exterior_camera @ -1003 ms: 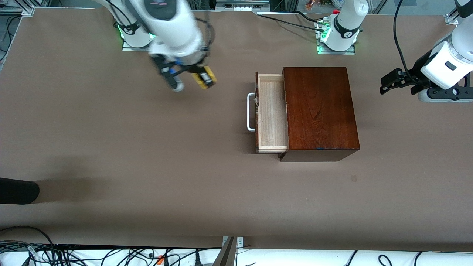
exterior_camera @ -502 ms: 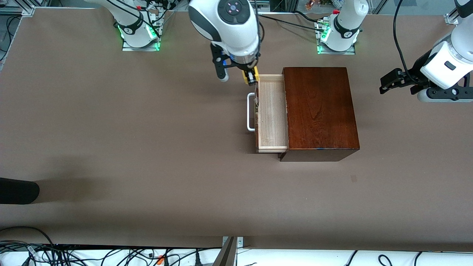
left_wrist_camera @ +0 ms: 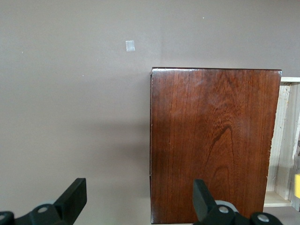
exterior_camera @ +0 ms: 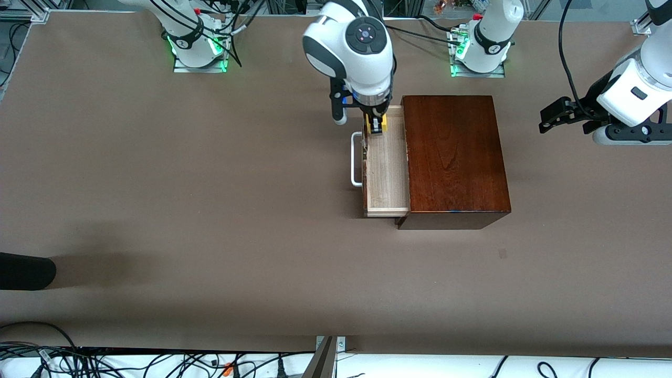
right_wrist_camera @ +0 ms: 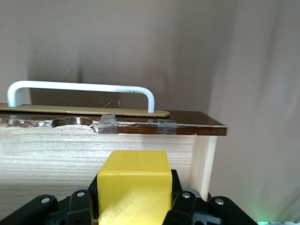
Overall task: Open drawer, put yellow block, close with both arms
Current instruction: 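Lower the yellow cube into the open drawer with the right gripper, then open the right gripper and withdraw it while the left gripper approaches the drawer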
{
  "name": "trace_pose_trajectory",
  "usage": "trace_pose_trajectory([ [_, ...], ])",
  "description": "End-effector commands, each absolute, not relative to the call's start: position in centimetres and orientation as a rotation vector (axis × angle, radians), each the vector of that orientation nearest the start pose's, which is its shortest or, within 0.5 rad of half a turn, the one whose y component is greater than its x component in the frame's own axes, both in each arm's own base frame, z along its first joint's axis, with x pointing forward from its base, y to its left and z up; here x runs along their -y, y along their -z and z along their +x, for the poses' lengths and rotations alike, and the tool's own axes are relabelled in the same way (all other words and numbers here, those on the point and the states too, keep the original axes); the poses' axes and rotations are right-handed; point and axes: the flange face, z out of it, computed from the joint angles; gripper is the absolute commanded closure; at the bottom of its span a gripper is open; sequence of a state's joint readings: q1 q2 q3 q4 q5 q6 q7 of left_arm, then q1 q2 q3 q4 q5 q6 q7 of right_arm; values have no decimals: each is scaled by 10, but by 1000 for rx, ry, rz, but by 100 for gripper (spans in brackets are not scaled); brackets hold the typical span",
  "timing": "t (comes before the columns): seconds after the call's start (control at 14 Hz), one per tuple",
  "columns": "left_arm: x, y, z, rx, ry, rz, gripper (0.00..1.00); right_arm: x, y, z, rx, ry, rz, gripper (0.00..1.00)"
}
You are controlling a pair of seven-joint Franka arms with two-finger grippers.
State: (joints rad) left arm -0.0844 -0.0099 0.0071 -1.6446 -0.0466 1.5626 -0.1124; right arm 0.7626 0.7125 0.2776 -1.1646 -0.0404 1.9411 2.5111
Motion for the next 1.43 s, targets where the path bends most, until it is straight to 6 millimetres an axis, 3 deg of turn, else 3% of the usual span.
trace_pose_trajectory([
  [0.0,48,-602,542,50,-124,-3182,0,-626,-381,440,-2157,-210,-2154,100],
  [0.36,49,-602,542,47,-127,-3182,0,-636,-330,438,-2190,-176,-2149,100],
  [0.64,49,-603,542,47,-124,-3182,0,-637,-315,440,-2197,-185,-2135,100],
  [0.72,49,-603,542,47,-124,-3182,0,-638,-312,440,-2200,-188,-2133,64],
  [0.79,49,-603,542,45,-124,-3182,0,-637,-312,441,-2200,-187,-2131,13],
  [0.86,49,-603,542,45,-124,-3182,0,-637,-315,442,-2199,-186,-2130,0],
  [1.07,49,-603,542,47,-127,-3182,0,-627,-321,447,-2242,-175,-2152,0],
  [1.36,59,-602,542,26,-122,-3191,0,-595,-412,482,-2296,-234,-2106,0],
])
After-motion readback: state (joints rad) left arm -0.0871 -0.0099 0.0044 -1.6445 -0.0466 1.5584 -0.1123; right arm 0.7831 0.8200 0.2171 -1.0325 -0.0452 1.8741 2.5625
